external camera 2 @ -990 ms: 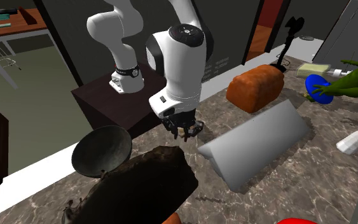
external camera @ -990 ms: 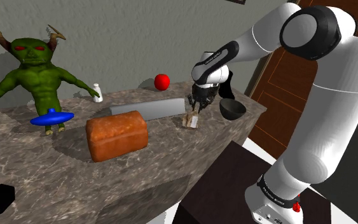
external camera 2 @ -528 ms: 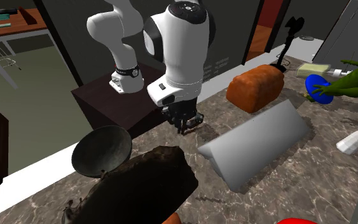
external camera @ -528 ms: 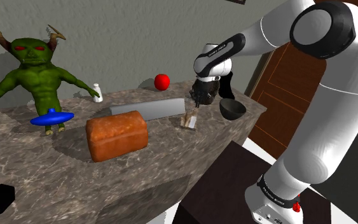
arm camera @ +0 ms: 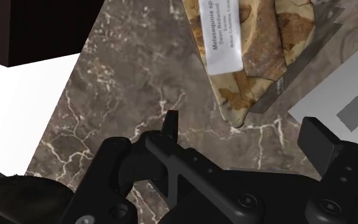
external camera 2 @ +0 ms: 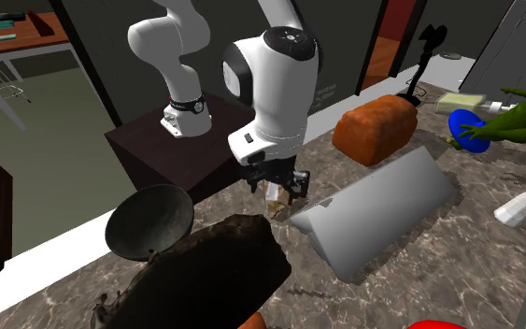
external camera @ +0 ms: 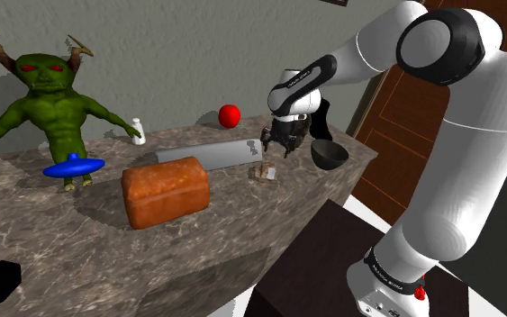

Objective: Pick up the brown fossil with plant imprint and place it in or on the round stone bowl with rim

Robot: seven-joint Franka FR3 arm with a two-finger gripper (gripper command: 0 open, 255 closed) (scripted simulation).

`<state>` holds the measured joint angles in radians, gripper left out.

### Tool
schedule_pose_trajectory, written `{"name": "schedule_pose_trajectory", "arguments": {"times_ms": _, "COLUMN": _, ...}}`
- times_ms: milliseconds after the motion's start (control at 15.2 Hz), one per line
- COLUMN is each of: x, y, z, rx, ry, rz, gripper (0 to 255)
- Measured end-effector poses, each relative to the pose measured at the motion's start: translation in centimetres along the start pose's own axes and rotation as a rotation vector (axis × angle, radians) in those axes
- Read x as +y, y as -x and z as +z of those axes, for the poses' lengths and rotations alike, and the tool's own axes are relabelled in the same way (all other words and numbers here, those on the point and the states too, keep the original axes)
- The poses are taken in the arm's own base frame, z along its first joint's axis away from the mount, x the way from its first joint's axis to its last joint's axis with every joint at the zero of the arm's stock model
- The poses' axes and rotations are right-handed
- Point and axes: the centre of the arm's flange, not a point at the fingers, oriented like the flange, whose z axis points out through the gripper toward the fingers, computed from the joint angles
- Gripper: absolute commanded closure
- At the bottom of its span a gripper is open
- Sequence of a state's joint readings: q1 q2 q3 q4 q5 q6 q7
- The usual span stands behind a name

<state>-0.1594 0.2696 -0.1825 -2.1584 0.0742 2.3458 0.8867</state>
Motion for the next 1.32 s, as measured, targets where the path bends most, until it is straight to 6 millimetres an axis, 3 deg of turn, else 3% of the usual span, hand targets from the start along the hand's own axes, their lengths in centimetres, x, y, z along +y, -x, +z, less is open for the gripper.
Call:
{"name": "schedule_pose_trajectory", "arguments": {"times_ms": 66, "x": -0.8, "y": 0.5, "z": 1.1, "rx": -0.002, "ry": 0.006, "rz": 0.023, "gripper": 0}}
{"name": "schedule_pose_trajectory", "arguments": {"times_ms": 528, "x": -1.1, "y": 0.7, "z": 4.9, "rx": -0.004, "ry": 0.013, "rz": 0.052, "gripper": 0}}
{"name": "schedule_pose_trajectory", "arguments": {"times_ms": 1056, "x": -1.2, "y": 0.6, "z": 5.1, "rx": 0.004, "ry": -0.004, "rz": 0.051, "gripper": 0}}
{"name": "schedule_pose_trajectory", "arguments": {"times_ms": 1122, "x": -1.1, "y": 0.6, "z": 5.1, "rx": 0.005, "ry": -0.006, "rz": 0.052, "gripper": 255}}
{"name": "schedule_pose_trajectory", "arguments": {"times_ms": 1320, "x": -1.1, "y": 0.6, "z": 5.7, "rx": 0.0, "ry": 0.002, "rz": 0.053, "gripper": 255}}
